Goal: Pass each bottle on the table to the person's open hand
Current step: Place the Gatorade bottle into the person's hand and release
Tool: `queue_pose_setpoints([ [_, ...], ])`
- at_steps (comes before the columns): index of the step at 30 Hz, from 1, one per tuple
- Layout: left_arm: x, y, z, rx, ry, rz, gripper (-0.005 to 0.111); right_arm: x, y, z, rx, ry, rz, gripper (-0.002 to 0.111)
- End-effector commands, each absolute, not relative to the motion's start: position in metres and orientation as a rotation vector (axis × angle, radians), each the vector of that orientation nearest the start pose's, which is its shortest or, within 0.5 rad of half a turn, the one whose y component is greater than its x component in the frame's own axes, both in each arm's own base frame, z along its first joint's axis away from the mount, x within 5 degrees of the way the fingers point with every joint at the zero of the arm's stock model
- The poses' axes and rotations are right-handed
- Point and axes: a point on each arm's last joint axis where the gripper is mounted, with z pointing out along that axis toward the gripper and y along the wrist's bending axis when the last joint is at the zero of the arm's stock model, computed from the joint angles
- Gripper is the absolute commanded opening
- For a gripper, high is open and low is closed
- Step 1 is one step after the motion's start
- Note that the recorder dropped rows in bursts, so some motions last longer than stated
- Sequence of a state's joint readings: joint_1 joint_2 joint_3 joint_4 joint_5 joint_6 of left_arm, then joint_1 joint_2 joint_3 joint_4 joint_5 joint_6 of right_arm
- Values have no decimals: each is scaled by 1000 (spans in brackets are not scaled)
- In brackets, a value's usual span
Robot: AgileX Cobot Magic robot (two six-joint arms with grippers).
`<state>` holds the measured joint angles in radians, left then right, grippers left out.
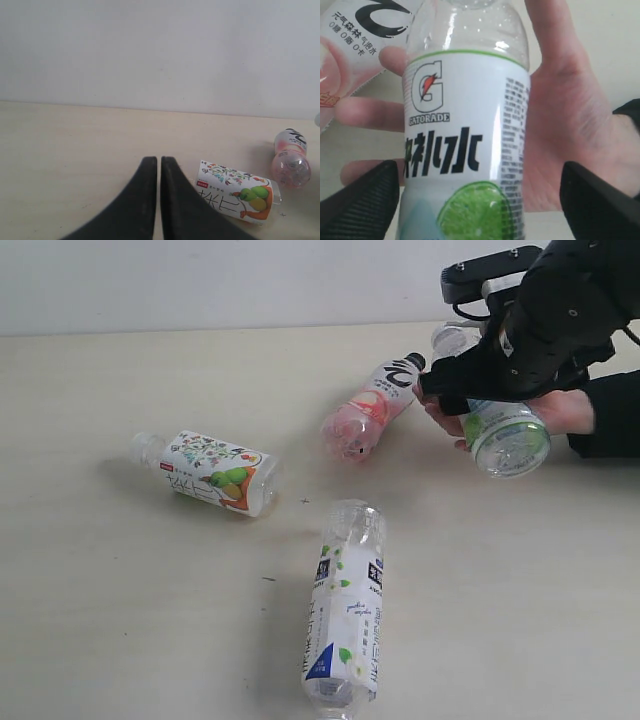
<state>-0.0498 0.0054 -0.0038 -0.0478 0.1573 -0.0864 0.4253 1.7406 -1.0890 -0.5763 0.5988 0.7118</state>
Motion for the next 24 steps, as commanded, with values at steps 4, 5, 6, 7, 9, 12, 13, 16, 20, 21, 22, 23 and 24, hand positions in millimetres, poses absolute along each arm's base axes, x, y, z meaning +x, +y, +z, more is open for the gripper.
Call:
queue_pose_setpoints([
  [4,56,-3,199,-66,1637,-144,5,327,117,238,-155,2464,-123,83],
  [5,56,-3,199,-66,1637,-144,5,325,116,244,-149,2451,-118,83],
  [6,56,-3,199,-66,1637,-144,5,322,114,249,-138,2444,-114,83],
  [7,56,-3,199,-66,1637,-144,5,319,113,255,-121,2440,-111,82],
  [9,56,-3,199,-66,1637,-144,5,310,107,270,-82,2428,-108,79],
  [12,56,-3,199,-66,1637,-144,5,292,100,293,-45,2378,-59,54],
  [13,56,-3,199,-66,1637,-144,5,285,98,299,-43,2354,-39,44],
  [16,56,-3,199,-66,1637,-144,5,257,85,318,-33,2286,-7,3],
  [20,56,-3,199,-66,1637,-144,5,210,64,330,-79,2208,-2,0],
  [21,56,-3,199,-66,1637,-144,5,194,57,330,-100,2185,-5,0],
  [22,56,-3,199,-66,1637,-144,5,184,52,329,-111,2169,-5,0],
  [23,56,-3,199,-66,1637,-144,5,171,47,328,-120,2144,-2,0],
  [24,56,-3,199,-66,1637,-144,5,159,42,326,-123,2113,5,0],
])
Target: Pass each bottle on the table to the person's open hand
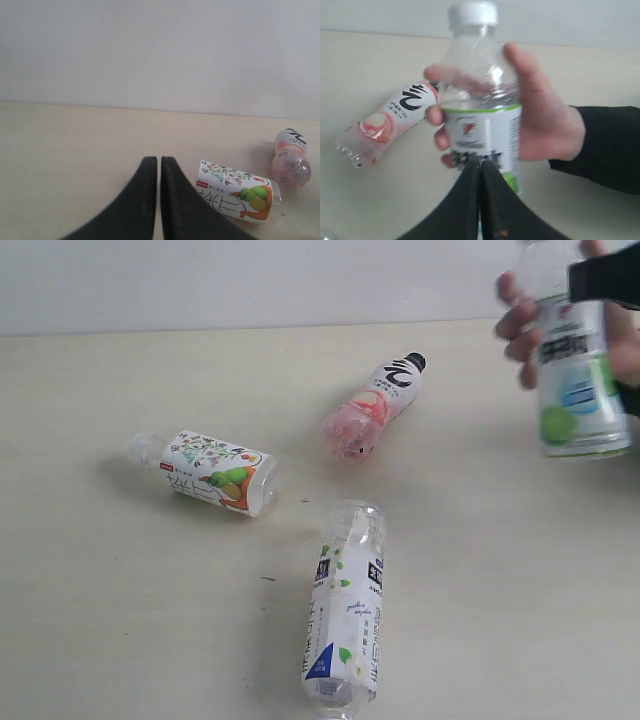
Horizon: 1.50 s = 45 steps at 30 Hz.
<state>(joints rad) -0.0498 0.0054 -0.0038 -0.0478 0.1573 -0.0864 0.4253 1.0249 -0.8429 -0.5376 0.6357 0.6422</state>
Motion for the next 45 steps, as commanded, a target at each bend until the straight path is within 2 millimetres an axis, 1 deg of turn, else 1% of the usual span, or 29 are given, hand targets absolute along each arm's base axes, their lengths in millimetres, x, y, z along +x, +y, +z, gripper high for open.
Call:
queue_pose_setpoints([
  [1,56,-3,199,-66,1637,-144,5,151,38,325,-128,2083,9,0],
  [4,56,-3,199,-66,1637,-144,5,120,25,323,-131,1963,49,0],
  [6,56,-3,199,-66,1637,-144,5,104,19,320,-131,1897,67,0],
  [9,56,-3,199,-66,1637,-144,5,88,12,315,-124,1831,92,0],
  [14,56,-3,199,-66,1637,-144,5,73,5,307,-107,1781,114,0],
  [19,56,-3,199,-66,1637,-144,5,66,3,304,-101,1751,126,0],
  [45,56,-3,199,-66,1637,-144,5,66,5,303,-88,1754,175,0],
])
